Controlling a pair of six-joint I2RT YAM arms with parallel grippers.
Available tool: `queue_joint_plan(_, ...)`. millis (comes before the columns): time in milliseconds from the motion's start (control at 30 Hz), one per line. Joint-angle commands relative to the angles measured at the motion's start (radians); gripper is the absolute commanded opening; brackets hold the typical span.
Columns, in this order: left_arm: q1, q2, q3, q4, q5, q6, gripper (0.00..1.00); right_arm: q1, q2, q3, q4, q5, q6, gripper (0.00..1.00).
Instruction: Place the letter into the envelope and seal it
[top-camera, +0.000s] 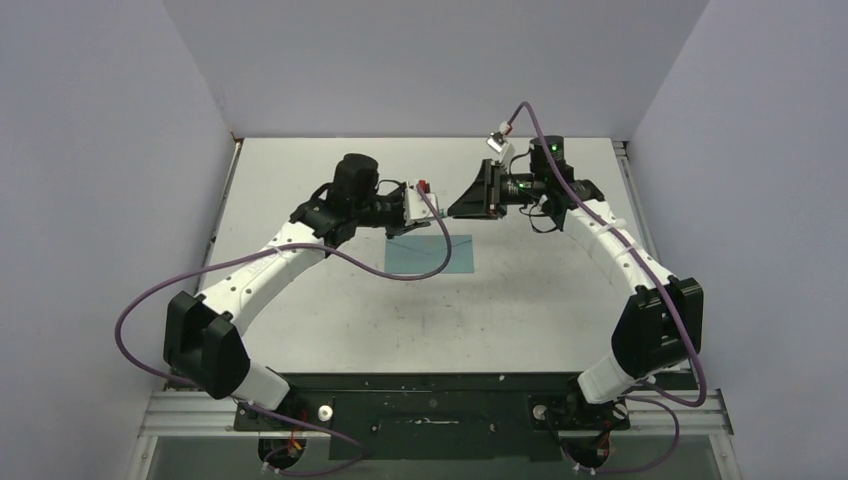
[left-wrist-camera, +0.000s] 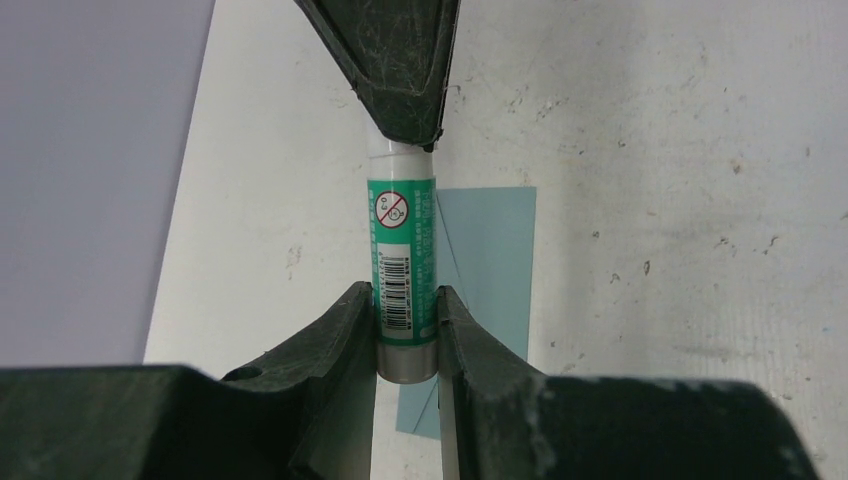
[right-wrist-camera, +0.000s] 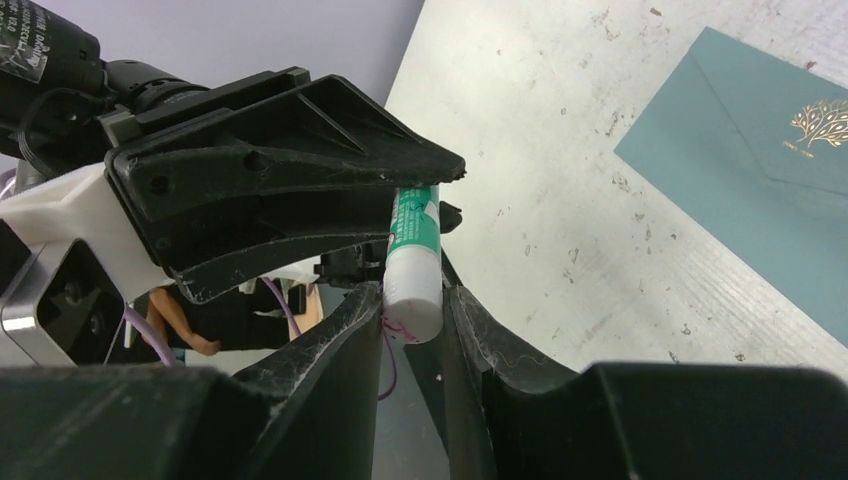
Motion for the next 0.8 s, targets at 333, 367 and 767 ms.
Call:
queue_joint_plan(333, -0.107, -0.006, 0.085, 0.087, 0.028, 0.119, 0.0, 0.078, 0.053, -0.033, -0.029, -0.037, 0.042, 0.05)
queue_joint_plan(367, -0.114, -0.002, 0.095, 0.089, 0.029, 0.123, 0.0, 0.081, 0.058, -0.032, -0.037, -0.033, 0.04, 0.05)
queue_joint_plan(767, -0.198, 0.024, 0.164, 0.097, 0.049, 0.168, 0.0, 0.092, 0.075, -0.053, -0.01, -0.018, 0.093, 0.05)
